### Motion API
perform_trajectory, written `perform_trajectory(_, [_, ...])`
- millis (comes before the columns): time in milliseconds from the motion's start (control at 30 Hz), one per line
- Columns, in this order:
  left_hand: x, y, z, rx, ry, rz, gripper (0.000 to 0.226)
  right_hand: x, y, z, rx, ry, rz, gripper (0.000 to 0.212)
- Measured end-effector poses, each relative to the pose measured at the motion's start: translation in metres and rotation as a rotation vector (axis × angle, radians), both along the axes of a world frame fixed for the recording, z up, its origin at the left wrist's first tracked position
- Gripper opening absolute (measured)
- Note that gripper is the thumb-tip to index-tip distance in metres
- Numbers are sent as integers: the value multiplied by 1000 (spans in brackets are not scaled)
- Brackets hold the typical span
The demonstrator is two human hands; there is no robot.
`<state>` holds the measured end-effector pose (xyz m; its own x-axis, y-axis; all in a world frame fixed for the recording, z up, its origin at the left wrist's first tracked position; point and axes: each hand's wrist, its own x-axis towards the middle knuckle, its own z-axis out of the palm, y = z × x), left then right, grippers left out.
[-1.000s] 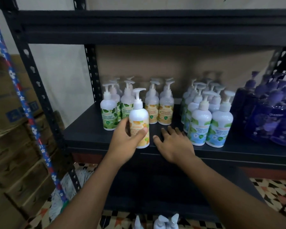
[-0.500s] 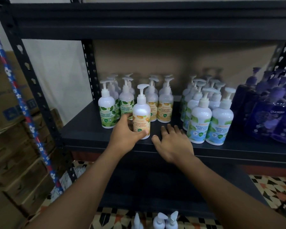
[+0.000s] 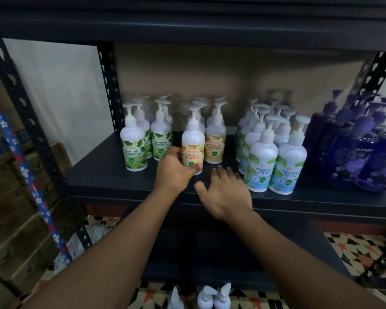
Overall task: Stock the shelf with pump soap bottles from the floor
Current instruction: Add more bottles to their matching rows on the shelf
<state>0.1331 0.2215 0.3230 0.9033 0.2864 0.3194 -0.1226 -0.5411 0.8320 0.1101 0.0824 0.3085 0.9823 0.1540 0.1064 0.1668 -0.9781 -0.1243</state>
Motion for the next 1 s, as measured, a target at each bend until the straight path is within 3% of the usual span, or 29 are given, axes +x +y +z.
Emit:
perform_trajectory(533, [5, -1, -6, 35, 32, 31, 71, 0, 0, 0, 20, -7, 3, 80])
perform_trajectory(633, [-6, 3, -8, 170, 74, 28, 77, -2, -3, 0, 22, -25, 19, 80])
perform_trajectory(800, [-52, 8, -22, 623, 186, 118, 59, -18, -12, 0, 71, -42, 65, 75])
perform_trajectory(1000, [-117, 12, -44, 633, 126, 82, 65, -74, -36, -18, 166, -133, 159, 70])
